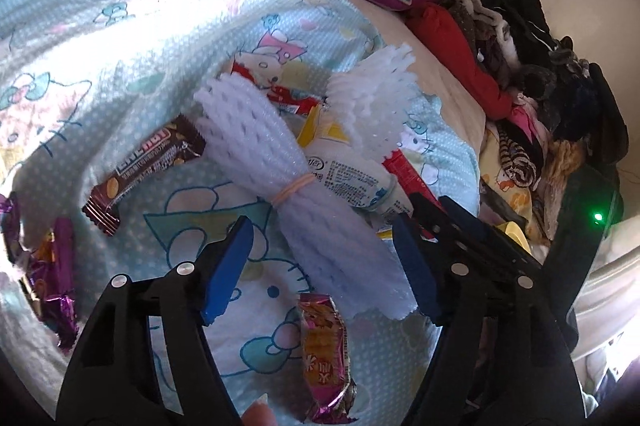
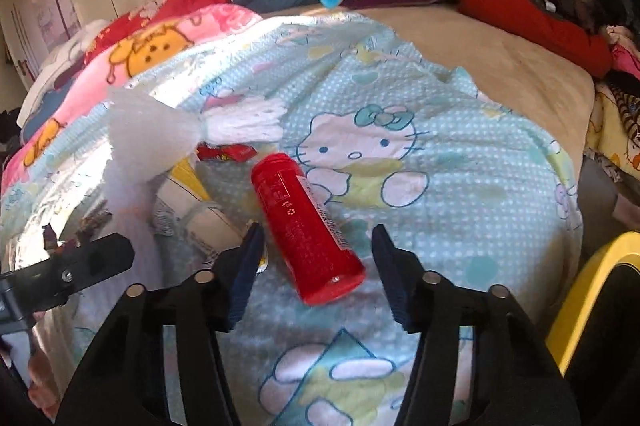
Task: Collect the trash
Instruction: 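Grasp the white foam net with the left tool while the right tool grasps the red tube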
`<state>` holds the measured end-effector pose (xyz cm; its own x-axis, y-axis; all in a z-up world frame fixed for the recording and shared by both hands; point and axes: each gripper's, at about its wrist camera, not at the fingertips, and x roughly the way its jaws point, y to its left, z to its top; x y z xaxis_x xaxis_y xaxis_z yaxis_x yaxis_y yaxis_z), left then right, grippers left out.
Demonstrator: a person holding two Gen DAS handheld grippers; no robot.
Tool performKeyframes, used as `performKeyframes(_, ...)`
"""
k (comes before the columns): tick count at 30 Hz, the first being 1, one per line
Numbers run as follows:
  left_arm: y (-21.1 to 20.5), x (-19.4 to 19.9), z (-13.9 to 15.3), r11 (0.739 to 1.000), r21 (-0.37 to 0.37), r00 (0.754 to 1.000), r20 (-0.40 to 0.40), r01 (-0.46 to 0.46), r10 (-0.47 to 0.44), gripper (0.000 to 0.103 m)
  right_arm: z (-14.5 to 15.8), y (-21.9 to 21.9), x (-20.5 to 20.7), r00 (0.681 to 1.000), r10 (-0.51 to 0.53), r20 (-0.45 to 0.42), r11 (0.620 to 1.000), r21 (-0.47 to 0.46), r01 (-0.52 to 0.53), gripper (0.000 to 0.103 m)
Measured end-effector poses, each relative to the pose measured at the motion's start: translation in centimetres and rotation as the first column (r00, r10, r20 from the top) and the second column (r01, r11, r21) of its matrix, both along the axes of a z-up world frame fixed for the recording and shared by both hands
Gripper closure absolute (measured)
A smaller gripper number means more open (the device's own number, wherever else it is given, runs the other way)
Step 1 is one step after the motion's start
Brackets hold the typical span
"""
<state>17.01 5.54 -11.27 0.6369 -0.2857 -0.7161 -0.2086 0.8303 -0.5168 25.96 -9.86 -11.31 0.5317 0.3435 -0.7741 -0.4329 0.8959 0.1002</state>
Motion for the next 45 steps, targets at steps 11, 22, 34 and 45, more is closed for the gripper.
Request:
performKeyframes(11, 0.5, 0.6, -1.2, 0.997, -0.071, 1.0, -0.028, 0.004, -0.006, 0.059, 0.4, -1.5, -1.4, 0.999, -0.041, -0.024, 0.995, 0.094, 0.044, 0.065)
performKeyframes(22, 0.7, -0.2, 0.5, 0.999, -0.033, 1.0, 0.015, 0.014, -0.013, 0.082, 2.5, -3.8, -5.2, 0.996, -0.091, 0.023, 0.983, 0.161, 0.086, 0.068)
performKeyframes(34, 1.6, -1.8, 5.1, 0.999, 0.031, 0.992, 0.125, -0.017, 0.013, 0.082, 4.2, -5.8, -9.0, 0.991, -0.113, 0.066, 0.967, 0.236, 0.095, 0.07)
performKeyframes(45, -1.1, -2.6, 7.6, 0.996, 0.087, 0.983, 0.18, 0.024, -0.04, 0.082, 6.4, -8.3, -11.0, 0.983, -0.161, 0.09, 0.941, 0.315, 0.125, 0.073)
